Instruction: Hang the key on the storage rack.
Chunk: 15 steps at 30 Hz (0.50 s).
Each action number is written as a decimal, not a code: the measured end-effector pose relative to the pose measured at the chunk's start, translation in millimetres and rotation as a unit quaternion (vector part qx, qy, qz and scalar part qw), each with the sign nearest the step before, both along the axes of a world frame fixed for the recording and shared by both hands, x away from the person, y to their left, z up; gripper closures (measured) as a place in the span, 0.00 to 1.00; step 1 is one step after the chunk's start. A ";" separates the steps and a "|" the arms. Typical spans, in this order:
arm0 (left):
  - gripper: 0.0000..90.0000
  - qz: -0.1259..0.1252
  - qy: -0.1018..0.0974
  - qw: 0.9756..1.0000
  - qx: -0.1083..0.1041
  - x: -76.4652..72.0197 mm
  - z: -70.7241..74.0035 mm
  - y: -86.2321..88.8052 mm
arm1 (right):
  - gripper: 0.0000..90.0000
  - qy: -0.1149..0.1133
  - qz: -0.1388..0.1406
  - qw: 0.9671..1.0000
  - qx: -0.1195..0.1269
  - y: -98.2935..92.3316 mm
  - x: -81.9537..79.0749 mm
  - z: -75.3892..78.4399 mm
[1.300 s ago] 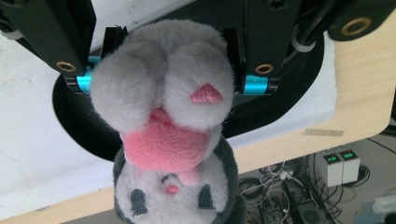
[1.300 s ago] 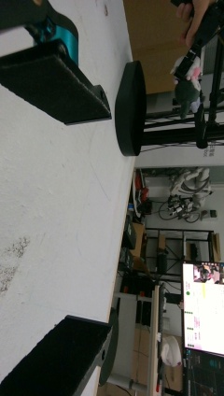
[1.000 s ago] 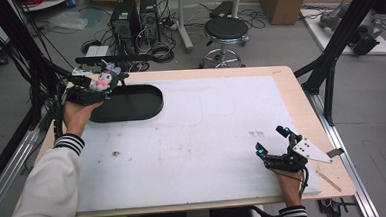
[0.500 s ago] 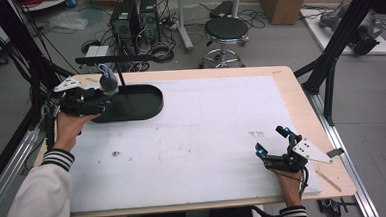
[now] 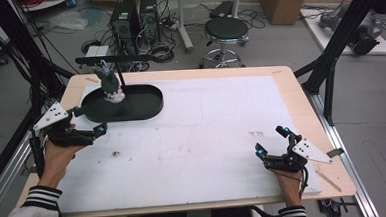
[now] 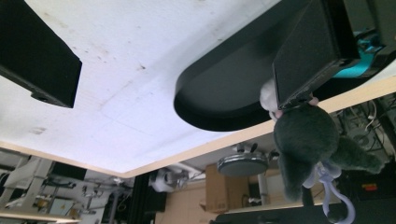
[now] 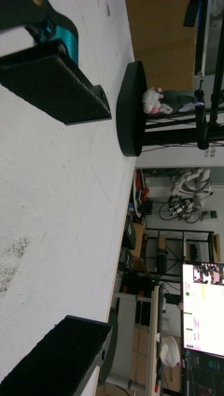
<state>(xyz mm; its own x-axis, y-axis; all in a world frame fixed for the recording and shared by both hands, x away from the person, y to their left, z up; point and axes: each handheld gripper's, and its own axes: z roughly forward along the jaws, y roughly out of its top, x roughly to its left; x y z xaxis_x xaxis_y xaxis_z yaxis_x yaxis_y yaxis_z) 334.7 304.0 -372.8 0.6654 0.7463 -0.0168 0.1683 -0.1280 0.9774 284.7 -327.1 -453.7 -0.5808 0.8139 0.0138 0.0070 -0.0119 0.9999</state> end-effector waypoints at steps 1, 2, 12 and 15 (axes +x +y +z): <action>0.02 -0.001 0.002 1.000 0.000 -3.5 -2.8 -0.2 | 0.00 -0.002 0.000 1.000 -0.002 0.0 0.2 0.0; 0.02 -0.001 0.000 1.000 -0.005 -7.4 -6.4 -0.1 | 0.00 -0.003 0.000 1.000 -0.002 0.2 0.3 0.0; 0.02 0.003 -0.038 0.998 -0.044 -48.1 -46.7 2.3 | 0.00 -0.005 -0.002 1.000 -0.005 0.3 0.6 0.1; 0.02 0.014 -0.045 0.998 -0.050 -56.3 -57.1 2.8 | 0.00 -0.005 0.000 1.000 -0.005 0.6 0.5 0.1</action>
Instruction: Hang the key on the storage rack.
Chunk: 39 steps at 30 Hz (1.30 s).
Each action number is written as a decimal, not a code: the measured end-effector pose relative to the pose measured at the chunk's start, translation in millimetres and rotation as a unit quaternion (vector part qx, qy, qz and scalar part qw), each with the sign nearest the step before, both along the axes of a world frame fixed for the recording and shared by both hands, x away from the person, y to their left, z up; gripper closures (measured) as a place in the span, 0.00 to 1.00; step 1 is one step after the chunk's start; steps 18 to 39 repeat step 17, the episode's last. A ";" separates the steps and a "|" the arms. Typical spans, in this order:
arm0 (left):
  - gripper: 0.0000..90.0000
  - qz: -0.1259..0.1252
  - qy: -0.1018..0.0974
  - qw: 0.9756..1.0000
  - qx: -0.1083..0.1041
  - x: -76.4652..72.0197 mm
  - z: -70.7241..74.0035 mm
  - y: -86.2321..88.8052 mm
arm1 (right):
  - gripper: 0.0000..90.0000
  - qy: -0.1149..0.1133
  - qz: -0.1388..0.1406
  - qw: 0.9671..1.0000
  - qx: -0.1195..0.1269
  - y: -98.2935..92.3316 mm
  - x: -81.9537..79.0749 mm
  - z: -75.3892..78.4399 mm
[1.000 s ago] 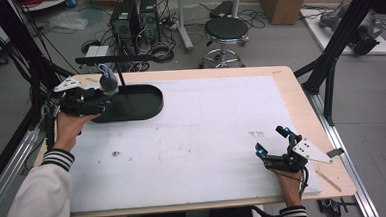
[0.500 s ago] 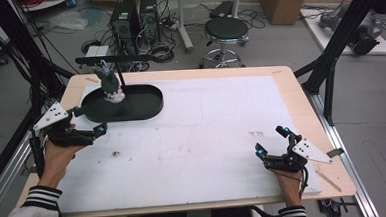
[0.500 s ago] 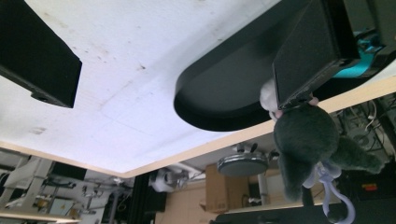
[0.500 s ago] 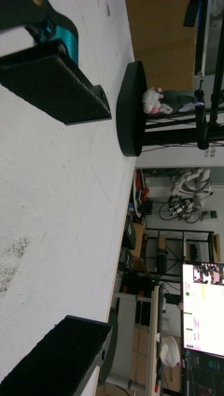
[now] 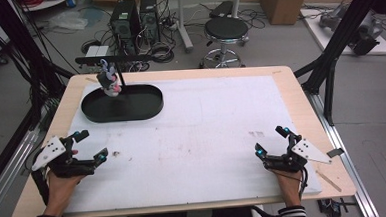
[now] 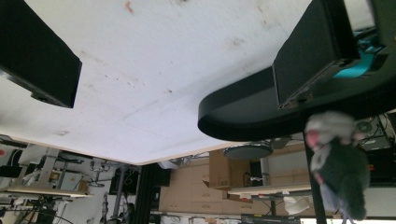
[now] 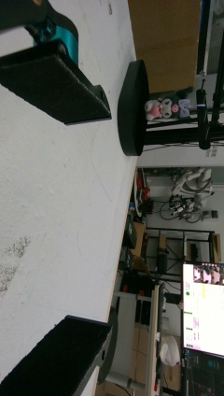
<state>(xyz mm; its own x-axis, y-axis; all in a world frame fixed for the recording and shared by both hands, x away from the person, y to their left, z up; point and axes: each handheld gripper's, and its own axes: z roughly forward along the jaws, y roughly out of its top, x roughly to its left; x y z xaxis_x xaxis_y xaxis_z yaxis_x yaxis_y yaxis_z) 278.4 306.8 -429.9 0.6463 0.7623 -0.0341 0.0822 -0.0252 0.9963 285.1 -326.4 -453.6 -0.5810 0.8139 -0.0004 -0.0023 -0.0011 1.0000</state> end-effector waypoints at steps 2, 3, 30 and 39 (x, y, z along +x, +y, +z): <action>0.02 0.010 -0.001 1.000 -0.003 -5.2 -6.5 -0.3 | 0.00 0.001 0.000 1.000 0.001 0.1 -0.1 0.0; 0.02 0.016 -0.002 1.000 -0.007 -7.8 -9.9 -1.1 | 0.00 -0.003 -0.001 1.000 -0.001 -0.2 0.4 0.0; 0.02 0.037 -0.041 0.998 -0.016 -20.2 -23.5 -3.6 | 0.00 0.004 -0.001 1.000 -0.001 0.6 -0.4 0.0; 0.02 0.037 -0.041 0.998 -0.016 -20.2 -23.5 -3.6 | 0.00 0.004 -0.001 1.000 -0.001 0.6 -0.4 0.0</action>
